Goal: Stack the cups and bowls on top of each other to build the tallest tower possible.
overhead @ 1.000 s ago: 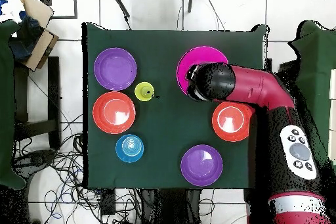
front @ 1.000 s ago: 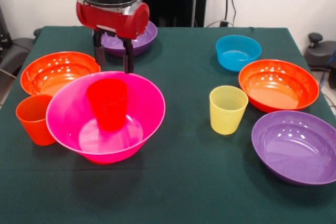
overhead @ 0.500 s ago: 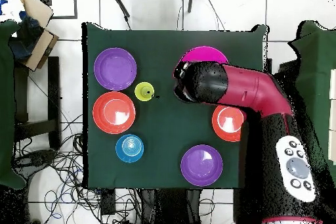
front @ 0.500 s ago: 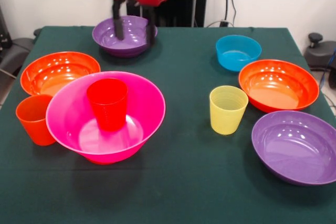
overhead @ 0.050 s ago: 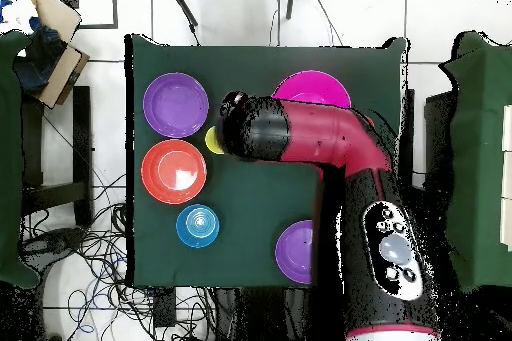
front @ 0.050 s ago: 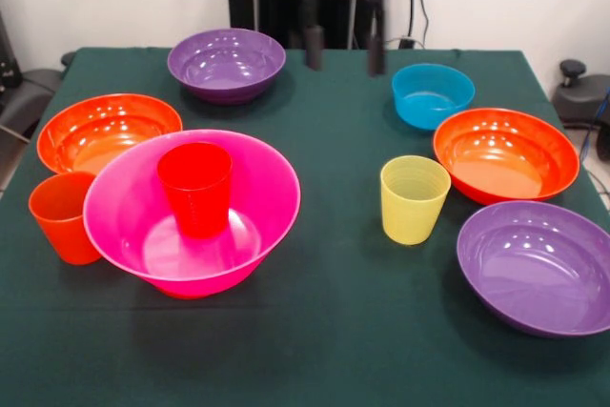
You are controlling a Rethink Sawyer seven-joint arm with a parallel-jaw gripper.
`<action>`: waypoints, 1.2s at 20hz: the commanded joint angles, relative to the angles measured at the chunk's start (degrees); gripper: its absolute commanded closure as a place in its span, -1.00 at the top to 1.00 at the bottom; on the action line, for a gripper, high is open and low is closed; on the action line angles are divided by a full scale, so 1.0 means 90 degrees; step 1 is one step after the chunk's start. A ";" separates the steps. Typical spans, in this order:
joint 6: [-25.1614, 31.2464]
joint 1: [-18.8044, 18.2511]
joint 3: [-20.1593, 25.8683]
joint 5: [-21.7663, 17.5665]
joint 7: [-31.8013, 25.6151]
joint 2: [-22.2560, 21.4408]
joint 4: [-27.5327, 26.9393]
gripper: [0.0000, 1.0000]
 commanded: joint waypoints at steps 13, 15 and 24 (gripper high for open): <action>-0.0608 0.1287 -0.1195 0.0339 0.1895 0.1844 -0.1340 1.00; -0.0575 0.1331 -0.1313 0.0281 0.1870 0.1889 -0.1463 1.00; -0.0451 0.1431 -0.1523 0.0415 0.1728 0.2076 -0.1776 1.00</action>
